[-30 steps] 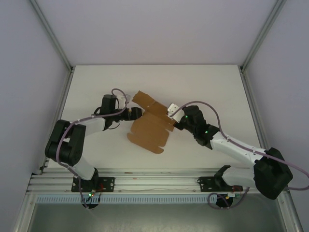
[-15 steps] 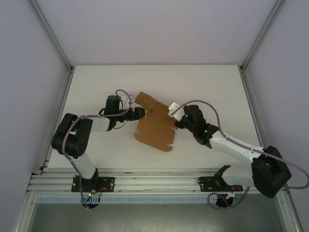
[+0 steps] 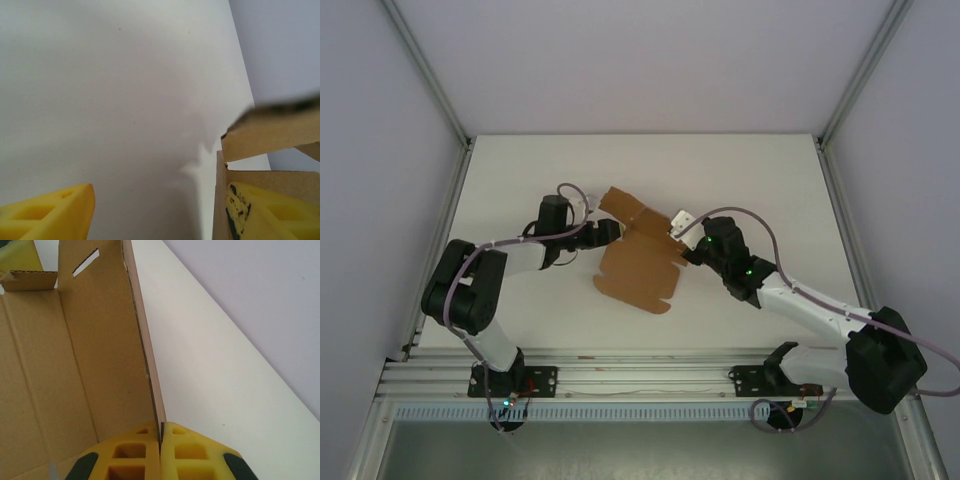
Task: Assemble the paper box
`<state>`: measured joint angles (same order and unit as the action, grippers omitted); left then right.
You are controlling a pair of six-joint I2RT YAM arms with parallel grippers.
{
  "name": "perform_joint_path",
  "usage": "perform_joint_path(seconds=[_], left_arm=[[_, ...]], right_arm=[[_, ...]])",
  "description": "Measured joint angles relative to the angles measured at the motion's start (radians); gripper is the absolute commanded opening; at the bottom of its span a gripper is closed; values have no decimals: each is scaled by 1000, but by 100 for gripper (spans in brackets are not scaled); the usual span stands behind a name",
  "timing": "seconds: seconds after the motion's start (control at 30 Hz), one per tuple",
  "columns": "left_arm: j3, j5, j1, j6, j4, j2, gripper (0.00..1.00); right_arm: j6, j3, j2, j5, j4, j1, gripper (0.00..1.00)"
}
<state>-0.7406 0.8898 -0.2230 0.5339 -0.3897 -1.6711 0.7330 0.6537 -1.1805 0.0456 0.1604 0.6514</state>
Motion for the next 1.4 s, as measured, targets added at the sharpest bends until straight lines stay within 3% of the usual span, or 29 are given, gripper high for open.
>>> perform_joint_path(seconds=[0.13, 0.2, 0.43, 0.63, 1.17, 1.4], left_arm=[[0, 4, 0, 0, 2, 1, 73], [0, -1, 1, -4, 16, 4, 79], [-10, -87, 3, -63, 163, 61, 79], [-11, -84, 3, -71, 174, 70, 80], [11, -5, 47, -55, 146, 118, 83], [12, 95, 47, -10, 24, 65, 79]], right_arm=[[0, 0, 1, 0, -3, 0, 0], [0, 0, 2, 0, -5, 0, 0], [0, 0, 2, 8, -16, 0, 0], [0, 0, 2, 14, -20, 0, 0], [0, 0, 2, 22, -26, 0, 0], [-2, 0, 2, 41, -26, 0, 0]])
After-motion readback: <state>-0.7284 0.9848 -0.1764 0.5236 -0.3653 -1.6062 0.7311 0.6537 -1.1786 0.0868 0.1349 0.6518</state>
